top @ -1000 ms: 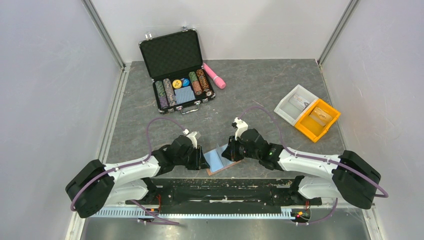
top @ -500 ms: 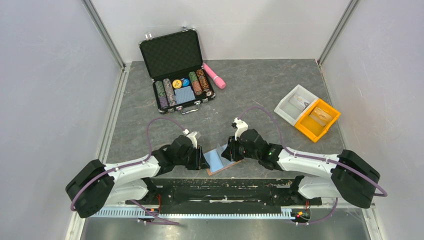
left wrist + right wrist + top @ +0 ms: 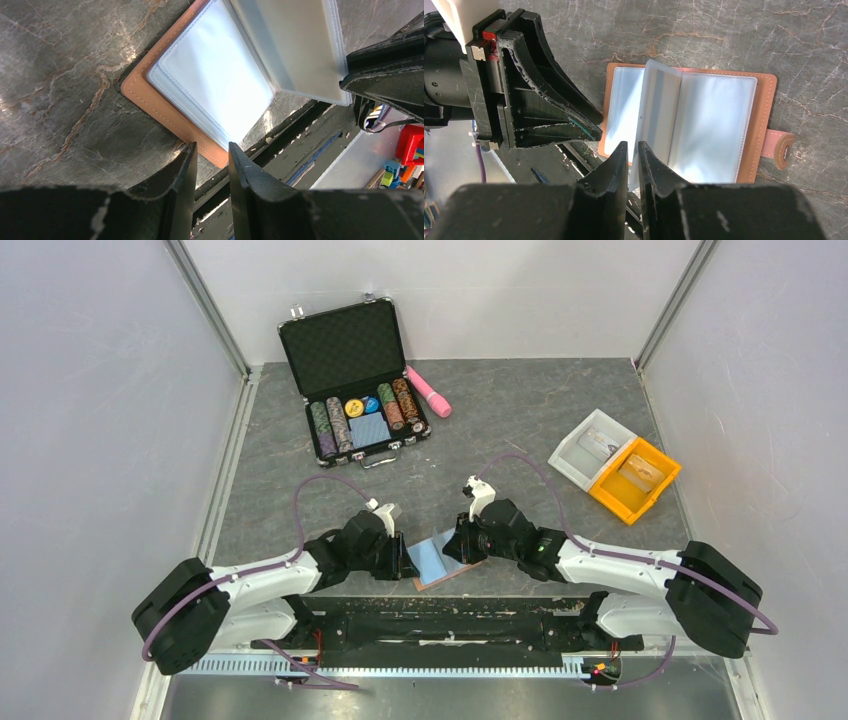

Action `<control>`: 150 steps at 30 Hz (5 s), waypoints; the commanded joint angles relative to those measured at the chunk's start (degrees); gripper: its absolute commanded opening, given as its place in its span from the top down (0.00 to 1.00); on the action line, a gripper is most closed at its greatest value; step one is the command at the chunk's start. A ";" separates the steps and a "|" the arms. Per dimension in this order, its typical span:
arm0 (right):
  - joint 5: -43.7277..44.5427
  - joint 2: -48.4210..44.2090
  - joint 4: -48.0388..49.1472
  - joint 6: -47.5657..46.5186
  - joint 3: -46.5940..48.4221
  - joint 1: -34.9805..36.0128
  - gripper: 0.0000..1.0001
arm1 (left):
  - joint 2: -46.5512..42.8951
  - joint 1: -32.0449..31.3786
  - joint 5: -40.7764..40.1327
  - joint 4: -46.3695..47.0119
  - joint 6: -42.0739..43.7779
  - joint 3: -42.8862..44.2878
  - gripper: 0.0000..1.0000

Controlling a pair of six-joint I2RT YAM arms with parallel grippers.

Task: Take the credit cards out of the card holder
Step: Remove the credit card from the card holder.

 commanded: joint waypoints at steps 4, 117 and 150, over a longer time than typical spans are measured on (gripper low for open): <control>-0.49 -0.34 2.67 0.25 0.80 0.28 0.88 | -0.14 -0.06 -0.60 1.37 -0.78 1.71 0.63; -13.33 13.12 16.66 -2.63 -6.15 -5.23 0.80 | 5.29 -0.06 -4.36 7.61 -2.16 -1.98 0.77; -12.48 -4.36 -0.35 -10.70 -5.19 -15.95 1.00 | 0.48 -0.06 -5.84 1.09 -2.06 -0.64 0.66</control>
